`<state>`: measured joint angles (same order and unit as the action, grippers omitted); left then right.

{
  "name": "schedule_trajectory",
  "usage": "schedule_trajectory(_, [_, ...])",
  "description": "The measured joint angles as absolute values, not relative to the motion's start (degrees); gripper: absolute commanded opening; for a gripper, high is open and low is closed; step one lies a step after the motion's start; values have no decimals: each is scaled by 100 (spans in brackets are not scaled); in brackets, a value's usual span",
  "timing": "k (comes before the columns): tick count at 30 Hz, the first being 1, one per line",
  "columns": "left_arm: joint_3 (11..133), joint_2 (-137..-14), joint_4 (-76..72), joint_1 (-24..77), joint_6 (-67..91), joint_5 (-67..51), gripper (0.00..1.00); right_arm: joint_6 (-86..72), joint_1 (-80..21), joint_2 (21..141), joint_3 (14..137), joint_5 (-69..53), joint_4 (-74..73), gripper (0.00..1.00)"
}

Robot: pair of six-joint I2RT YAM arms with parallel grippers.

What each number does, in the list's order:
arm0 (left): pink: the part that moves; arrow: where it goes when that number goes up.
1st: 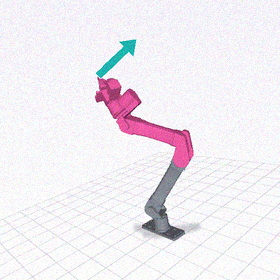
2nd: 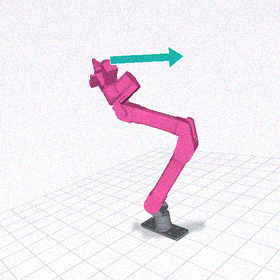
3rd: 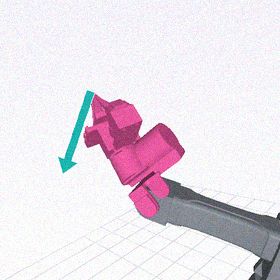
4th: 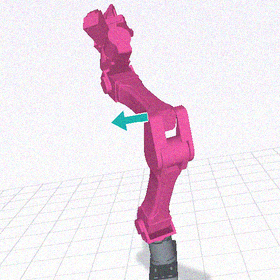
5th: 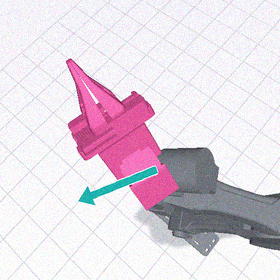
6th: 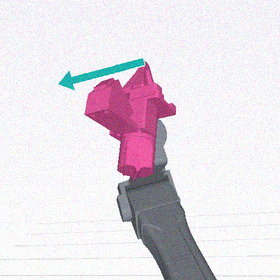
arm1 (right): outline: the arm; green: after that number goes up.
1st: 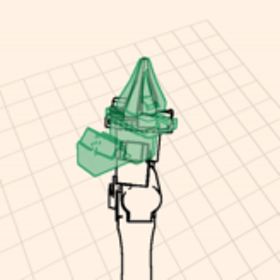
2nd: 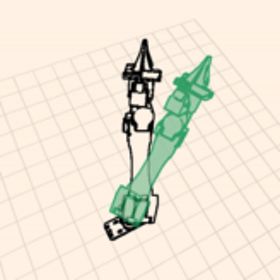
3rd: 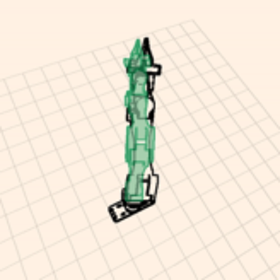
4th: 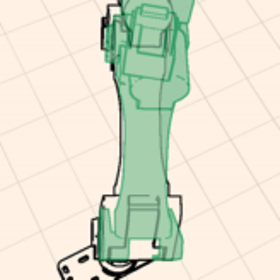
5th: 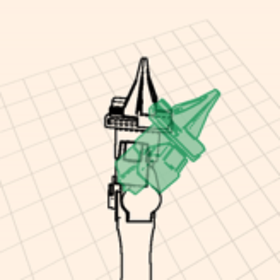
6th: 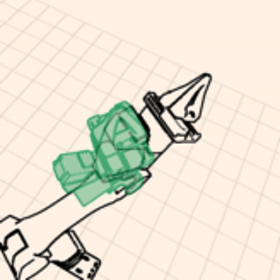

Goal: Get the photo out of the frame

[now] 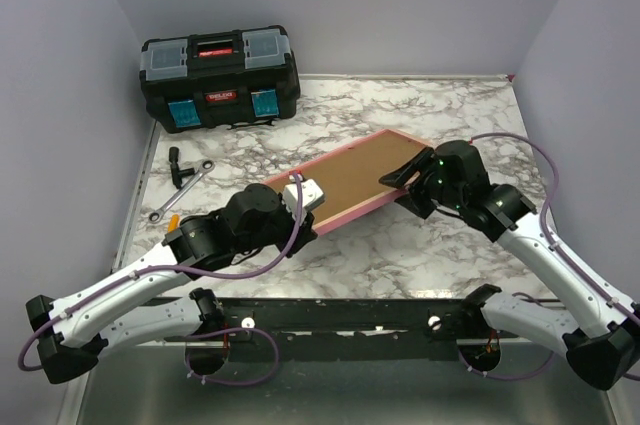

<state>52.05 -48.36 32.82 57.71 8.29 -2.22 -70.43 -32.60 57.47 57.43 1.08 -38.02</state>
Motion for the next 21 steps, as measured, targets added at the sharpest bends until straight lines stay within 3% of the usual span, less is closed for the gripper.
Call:
schedule_trajectory(6, [5015, -4831, 3312, 5778, 1039, -233, 0, -7669, -3260, 5288, 4917, 64, -3393, 43])
schedule_trajectory(12, [4810, -4794, 3328, 5778, 1120, -244, 0, -8101, -3260, 5172, 3894, -43, -2523, 44])
schedule_trajectory(15, [4746, -4794, 3358, 5778, 1131, -246, 0, -8270, -3260, 5186, 3448, -117, -2047, 24])
schedule_trajectory(16, [4742, -4794, 3361, 5778, 1142, -257, 3, -8385, -3260, 5177, 3315, -148, -1881, 17])
schedule_trajectory(18, [4737, -4794, 3406, 5778, 1168, -309, 19, -8680, -3249, 5127, 3096, -220, -1492, 2])
schedule_trajectory(21, [4766, -4772, 3371, 5784, 1212, -388, 56, -8674, -3258, 4993, 2718, -207, -1151, 1])
